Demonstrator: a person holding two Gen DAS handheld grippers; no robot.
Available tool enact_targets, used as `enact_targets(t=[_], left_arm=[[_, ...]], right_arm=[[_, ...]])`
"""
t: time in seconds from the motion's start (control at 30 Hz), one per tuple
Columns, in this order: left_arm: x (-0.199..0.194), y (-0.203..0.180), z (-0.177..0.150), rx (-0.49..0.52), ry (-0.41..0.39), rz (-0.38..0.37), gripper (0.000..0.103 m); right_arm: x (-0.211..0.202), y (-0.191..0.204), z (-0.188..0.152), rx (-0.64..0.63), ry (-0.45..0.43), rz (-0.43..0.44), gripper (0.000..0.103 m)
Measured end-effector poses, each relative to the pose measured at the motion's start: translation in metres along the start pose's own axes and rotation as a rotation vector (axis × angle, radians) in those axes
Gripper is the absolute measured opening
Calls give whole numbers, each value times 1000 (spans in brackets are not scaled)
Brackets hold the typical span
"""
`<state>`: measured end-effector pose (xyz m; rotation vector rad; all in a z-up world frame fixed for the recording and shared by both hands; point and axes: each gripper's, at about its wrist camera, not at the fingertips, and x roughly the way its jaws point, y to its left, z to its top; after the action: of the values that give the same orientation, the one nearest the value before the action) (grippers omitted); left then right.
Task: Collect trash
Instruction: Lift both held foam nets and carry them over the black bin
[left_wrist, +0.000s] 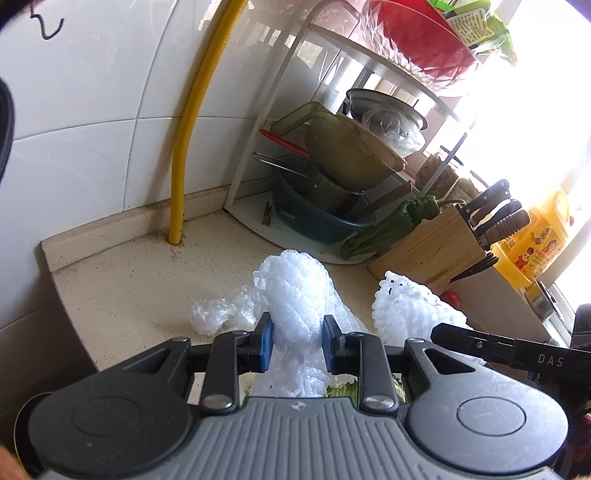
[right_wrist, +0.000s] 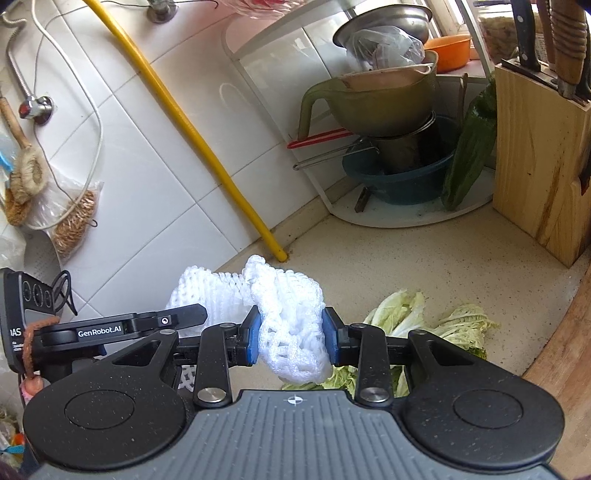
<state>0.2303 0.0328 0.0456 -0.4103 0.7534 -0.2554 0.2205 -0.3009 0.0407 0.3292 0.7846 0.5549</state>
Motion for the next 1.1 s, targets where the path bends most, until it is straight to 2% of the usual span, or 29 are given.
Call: enact_targets(t=[0.63,1.1], left_arm=[[-77,38,-17,-62,-114,83,24],[-125,76,-41,-127,-147,155,24]], right_arm=[[11,65,-8,-103,33,104,42],[38,114,-33,-145,110,178,42]])
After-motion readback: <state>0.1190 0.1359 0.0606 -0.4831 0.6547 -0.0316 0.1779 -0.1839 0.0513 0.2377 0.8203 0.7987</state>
